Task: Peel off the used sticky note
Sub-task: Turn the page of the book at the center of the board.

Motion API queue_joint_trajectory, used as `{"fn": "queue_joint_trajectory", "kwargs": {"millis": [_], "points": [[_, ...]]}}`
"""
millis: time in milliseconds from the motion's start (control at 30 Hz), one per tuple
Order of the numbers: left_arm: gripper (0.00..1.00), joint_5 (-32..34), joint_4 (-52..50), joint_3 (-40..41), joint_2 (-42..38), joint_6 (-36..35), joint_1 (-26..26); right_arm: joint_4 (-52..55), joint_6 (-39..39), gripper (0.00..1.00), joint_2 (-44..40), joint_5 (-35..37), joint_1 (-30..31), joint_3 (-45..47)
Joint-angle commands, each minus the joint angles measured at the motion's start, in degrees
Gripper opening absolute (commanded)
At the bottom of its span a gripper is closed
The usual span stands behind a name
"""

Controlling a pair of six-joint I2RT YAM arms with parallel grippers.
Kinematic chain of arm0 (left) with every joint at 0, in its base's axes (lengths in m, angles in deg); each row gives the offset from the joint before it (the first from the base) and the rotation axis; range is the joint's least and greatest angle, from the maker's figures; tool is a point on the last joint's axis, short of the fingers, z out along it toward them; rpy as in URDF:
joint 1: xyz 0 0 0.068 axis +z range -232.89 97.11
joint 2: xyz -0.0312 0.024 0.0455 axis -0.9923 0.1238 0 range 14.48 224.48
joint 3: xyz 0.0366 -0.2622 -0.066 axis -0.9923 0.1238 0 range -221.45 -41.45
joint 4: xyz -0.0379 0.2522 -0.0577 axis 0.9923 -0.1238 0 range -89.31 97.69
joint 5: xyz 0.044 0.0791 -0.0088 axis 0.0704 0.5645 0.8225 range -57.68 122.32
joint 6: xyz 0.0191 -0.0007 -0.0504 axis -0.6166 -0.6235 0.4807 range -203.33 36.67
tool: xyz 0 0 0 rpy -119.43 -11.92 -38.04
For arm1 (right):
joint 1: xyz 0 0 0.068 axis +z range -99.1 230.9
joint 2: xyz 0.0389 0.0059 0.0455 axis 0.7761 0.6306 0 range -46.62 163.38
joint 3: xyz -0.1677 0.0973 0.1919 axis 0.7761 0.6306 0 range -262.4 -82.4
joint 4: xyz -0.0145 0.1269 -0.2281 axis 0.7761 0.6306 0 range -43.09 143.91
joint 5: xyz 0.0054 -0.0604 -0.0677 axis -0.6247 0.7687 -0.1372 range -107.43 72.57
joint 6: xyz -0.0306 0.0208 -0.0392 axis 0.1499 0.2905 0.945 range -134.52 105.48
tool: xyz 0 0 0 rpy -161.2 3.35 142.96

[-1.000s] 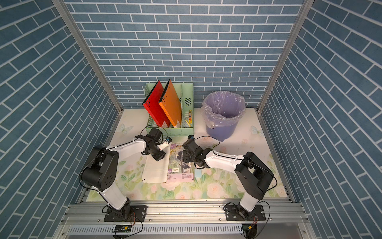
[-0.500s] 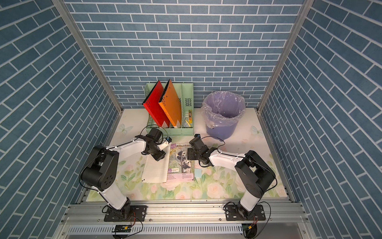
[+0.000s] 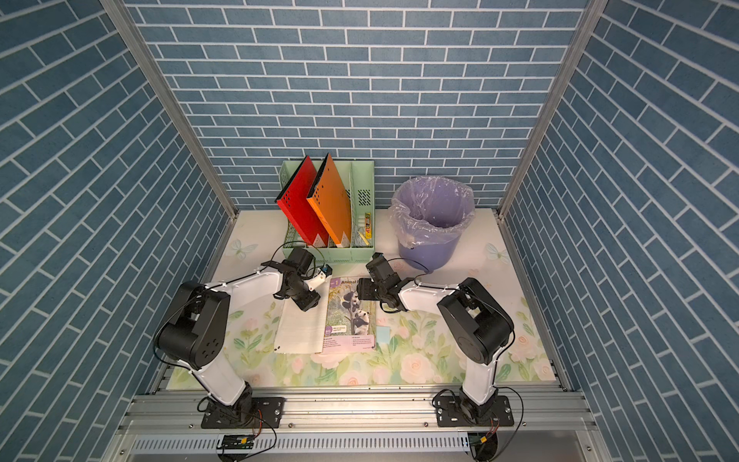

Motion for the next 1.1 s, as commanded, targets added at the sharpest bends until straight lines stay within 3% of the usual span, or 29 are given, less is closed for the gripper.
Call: {"fn": "queue_joint_trajectory", "kwargs": {"millis": [0,667,1067], "points": [[0.5,-0.31,-1.33,-1.16,0.68,-0.27,-0.21,-1.68,-1.0,0.65,0.5,-0.57,-0.48,0.3],[0.5,-0.53,-1.59,-1.22,0.29,-0.52,-0.26,-4.88,-2.4,0.64,3.8,-3.17,-2.15,1.83],[0.5,-0.43,-1.6,-1.18,0.39,-0.66,-0.21,-6.63,-2.51,0.63,1.68,-3.49,-2.26,4.07]]}}
